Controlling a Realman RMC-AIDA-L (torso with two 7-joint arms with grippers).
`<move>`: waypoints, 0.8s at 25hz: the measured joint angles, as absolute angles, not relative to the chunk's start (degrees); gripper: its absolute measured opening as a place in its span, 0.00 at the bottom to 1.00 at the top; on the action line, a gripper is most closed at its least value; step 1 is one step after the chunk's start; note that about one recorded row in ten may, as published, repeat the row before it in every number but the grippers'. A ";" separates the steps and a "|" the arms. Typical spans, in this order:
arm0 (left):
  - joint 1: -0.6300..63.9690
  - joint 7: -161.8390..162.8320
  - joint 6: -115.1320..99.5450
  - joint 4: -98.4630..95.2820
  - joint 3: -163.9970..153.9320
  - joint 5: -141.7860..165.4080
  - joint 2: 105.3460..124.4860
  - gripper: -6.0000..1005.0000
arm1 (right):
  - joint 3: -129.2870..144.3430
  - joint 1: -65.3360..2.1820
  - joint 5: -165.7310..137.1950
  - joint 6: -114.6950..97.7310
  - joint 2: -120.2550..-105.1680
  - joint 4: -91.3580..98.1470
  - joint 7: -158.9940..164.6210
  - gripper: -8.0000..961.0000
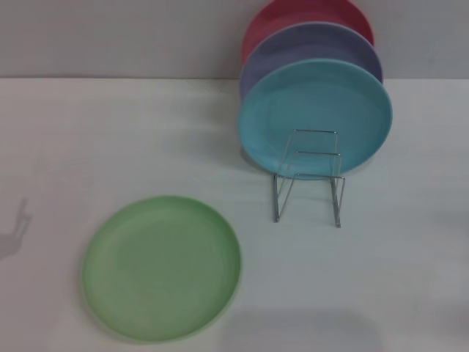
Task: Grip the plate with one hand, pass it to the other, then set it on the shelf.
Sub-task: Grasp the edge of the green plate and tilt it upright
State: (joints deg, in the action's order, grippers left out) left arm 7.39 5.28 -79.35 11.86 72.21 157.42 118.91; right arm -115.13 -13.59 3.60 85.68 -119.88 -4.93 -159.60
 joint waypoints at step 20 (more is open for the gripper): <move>0.02 8.60 -55.00 40.94 73.10 161.80 112.87 0.80 | -113.86 -13.56 3.54 86.13 -119.88 -4.92 -159.51 0.86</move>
State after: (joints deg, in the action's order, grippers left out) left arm 0.02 8.60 -55.00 40.94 73.10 161.80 112.87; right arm -113.86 -13.56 3.54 86.13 -119.88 -4.92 -159.51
